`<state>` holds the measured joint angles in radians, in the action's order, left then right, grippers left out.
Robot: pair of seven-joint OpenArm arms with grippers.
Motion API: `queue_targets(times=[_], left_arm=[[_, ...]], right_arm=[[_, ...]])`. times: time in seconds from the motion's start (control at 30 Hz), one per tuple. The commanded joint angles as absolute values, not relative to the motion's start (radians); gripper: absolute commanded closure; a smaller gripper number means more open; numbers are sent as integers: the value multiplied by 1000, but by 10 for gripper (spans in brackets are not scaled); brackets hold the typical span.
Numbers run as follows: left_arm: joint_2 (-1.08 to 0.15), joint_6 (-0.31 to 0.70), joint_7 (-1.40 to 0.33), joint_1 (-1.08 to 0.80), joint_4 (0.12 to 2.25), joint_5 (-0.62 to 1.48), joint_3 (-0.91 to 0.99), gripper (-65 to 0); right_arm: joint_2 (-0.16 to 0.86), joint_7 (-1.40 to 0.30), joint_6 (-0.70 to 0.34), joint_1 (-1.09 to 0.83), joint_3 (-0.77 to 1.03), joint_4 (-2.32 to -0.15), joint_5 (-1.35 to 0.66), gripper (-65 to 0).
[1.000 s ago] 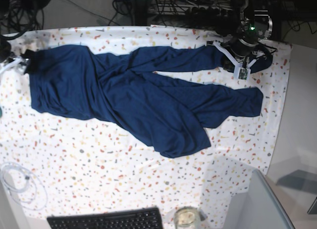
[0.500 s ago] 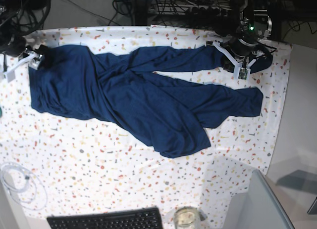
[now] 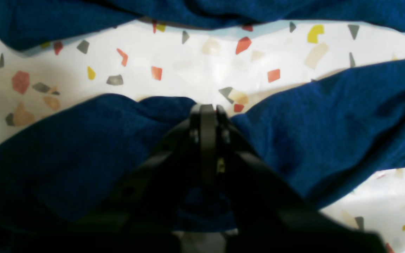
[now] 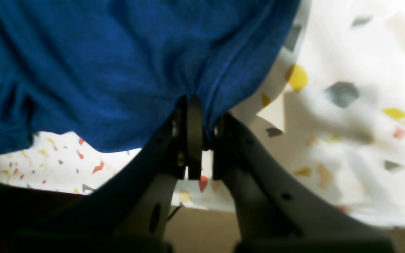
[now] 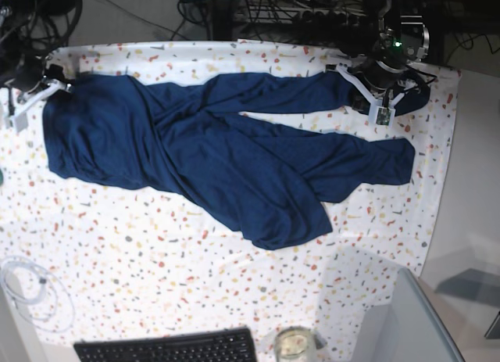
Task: Layout the t-shirt on the table in an organized manner, then fold the t-shirt properly
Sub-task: 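Drag the held fabric with both grippers to straighten the shirt, then reach the left gripper down to the shirt hem and grasp it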
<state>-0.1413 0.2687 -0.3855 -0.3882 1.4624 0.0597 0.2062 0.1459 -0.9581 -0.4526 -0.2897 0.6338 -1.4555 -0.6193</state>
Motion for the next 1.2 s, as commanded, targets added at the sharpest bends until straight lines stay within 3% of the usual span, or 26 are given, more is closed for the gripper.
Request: queue_targets(times=[0.0,0.23,0.57,1.1,1.13,1.17], left_arm=[[-147,272,-380,-395,1478,64,208,0],[-145,272,-380,-395,1478,64,206,0],[-147,272,-384,-403,1506,64,110,0],[-143,272,-384,-444,1612,65,183,0],[-143,272,-384,-446,1635,65,183,-12],[-143,272,-386,-452,1656,65,185,-94]], right_arm=[[165,-947,-460,-308,644,-1518,-634,0],[159,-1009,-458,-409,647,-1790,-634,0],[163,-1010,-456,-404,858,-1796,-633,0],[165,-1009,-456,-390,862,-1793,-631,0],[165,-1009,-456,-390,862,-1793,-631,0],[165,-1009,-456,-390,862,-1793,-631,0]])
